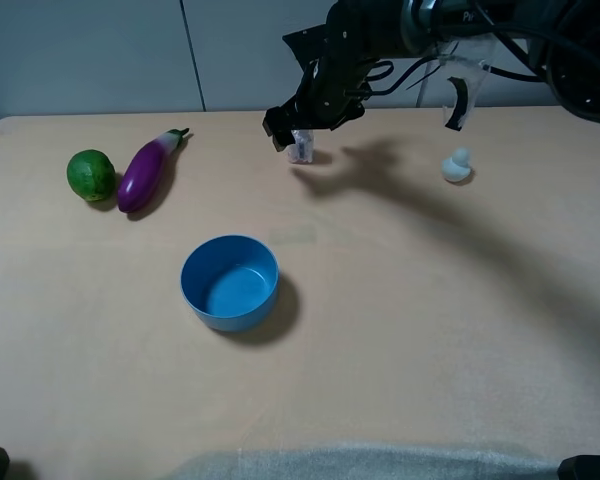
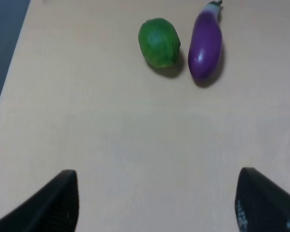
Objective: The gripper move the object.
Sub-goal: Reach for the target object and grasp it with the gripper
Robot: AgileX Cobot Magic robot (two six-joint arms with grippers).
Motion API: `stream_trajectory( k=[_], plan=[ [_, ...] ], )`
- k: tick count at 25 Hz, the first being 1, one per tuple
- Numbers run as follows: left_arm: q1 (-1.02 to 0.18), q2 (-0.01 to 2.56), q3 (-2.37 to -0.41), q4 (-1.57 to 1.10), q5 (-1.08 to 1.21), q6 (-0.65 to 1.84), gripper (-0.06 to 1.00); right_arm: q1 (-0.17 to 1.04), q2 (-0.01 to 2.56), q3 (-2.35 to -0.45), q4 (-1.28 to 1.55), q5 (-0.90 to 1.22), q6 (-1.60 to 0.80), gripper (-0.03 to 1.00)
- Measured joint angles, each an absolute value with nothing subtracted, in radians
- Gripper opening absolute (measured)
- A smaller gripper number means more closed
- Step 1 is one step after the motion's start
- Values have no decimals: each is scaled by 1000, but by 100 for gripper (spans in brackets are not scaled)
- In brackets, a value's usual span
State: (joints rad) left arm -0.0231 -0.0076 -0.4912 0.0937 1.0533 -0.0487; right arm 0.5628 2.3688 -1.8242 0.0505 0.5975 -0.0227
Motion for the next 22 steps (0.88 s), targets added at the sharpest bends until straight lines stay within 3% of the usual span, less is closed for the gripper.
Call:
stream_trajectory(
  k=[22],
  plan=[
    [-23, -8, -491, 94, 1053, -49, 74, 563, 2414, -1824, 33, 528, -23, 68]
  ],
)
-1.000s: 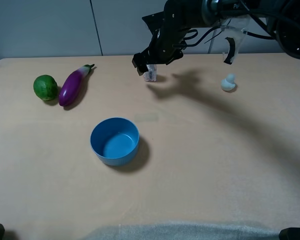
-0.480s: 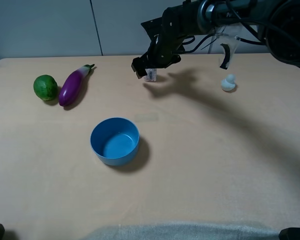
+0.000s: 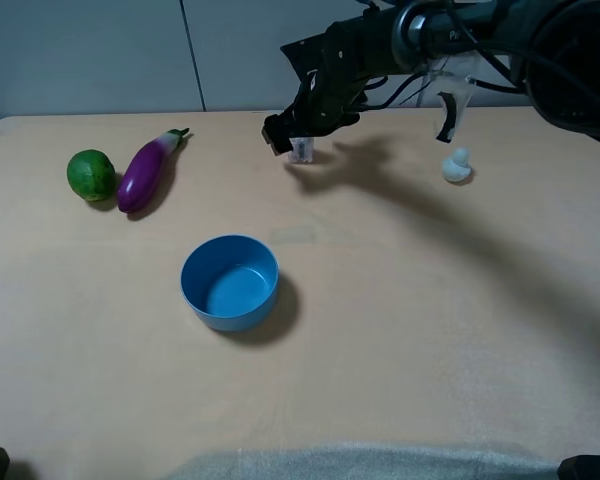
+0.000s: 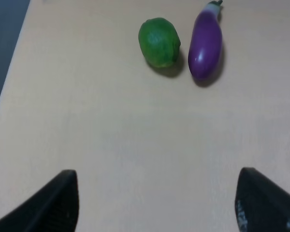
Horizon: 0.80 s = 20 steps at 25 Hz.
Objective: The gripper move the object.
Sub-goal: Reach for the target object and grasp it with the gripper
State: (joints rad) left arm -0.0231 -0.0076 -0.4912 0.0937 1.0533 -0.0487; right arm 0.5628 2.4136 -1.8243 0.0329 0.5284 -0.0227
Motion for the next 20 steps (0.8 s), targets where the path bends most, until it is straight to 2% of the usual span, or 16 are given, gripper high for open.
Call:
stream_trajectory(
  k=[20],
  plan=[
    [-23, -8, -491, 94, 1053, -49, 74, 563, 2445, -1824, 24, 527, -23, 67]
  ],
)
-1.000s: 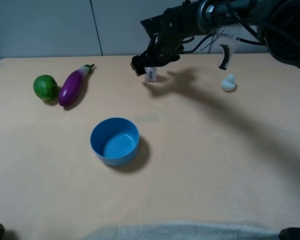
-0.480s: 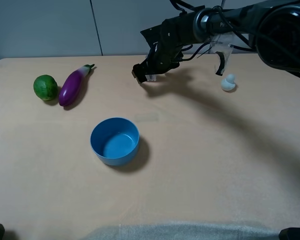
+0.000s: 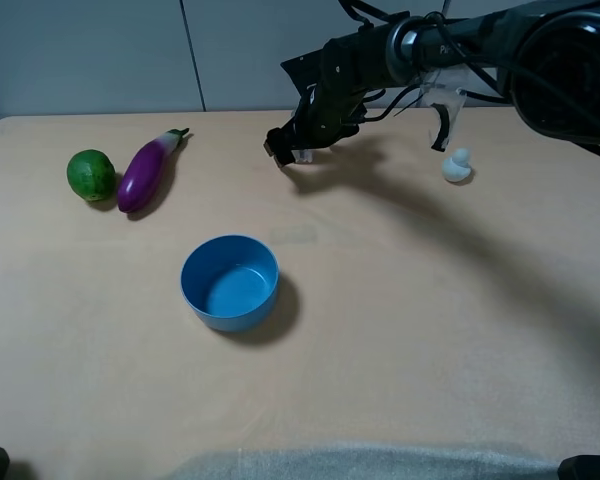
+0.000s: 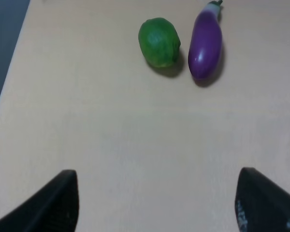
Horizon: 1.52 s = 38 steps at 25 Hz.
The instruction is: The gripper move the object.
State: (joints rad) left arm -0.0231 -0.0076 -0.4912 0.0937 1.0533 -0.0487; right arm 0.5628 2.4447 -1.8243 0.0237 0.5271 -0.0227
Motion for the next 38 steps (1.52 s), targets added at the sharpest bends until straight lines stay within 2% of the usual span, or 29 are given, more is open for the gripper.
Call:
stream_trajectory(
  k=[3, 8, 16, 21, 38],
  plan=[
    [-23, -8, -491, 94, 1053, -49, 74, 563, 2447, -1824, 18, 526, -23, 63],
    [-23, -8, -491, 94, 1053, -49, 74, 563, 2447, -1824, 13, 506, -23, 49],
    [-23, -8, -491, 94, 1053, -49, 74, 563, 2447, -1824, 10, 494, -23, 45],
    [-23, -8, -491, 94, 1053, -49, 74, 563, 2447, -1824, 10, 492, -23, 33],
    [-23, -8, -491, 94, 1053, -49, 74, 563, 2444, -1824, 10, 489, -23, 32]
  ],
)
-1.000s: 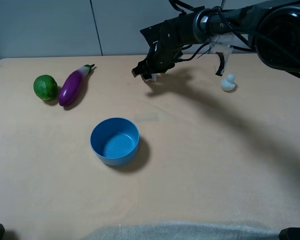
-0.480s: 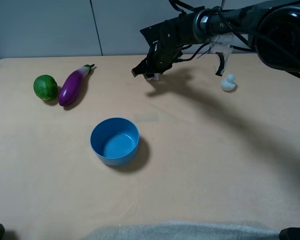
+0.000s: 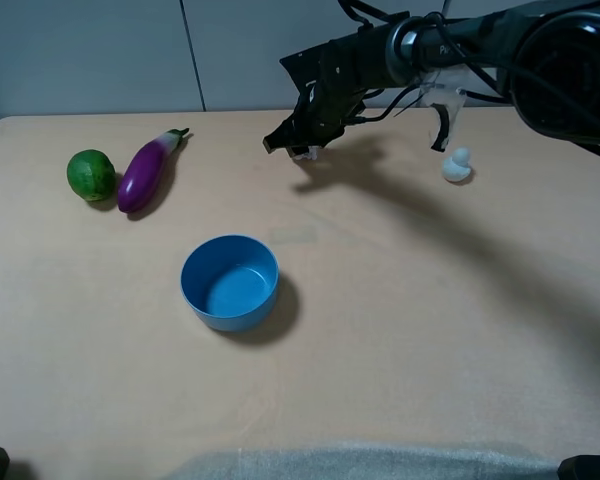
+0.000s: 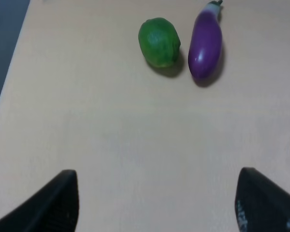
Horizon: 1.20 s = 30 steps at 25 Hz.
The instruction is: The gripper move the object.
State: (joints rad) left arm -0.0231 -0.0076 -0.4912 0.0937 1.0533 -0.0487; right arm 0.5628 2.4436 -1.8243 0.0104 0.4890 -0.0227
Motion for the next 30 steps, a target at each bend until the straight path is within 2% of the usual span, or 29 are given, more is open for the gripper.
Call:
stream_trajectory(
  k=[22, 30],
  plan=[
    [-23, -8, -491, 94, 1053, -49, 74, 564, 2195, -1824, -21, 593, -23, 32],
    [-23, -8, -491, 94, 1053, -49, 74, 614, 2184, -1824, -24, 646, -23, 32]
  ],
)
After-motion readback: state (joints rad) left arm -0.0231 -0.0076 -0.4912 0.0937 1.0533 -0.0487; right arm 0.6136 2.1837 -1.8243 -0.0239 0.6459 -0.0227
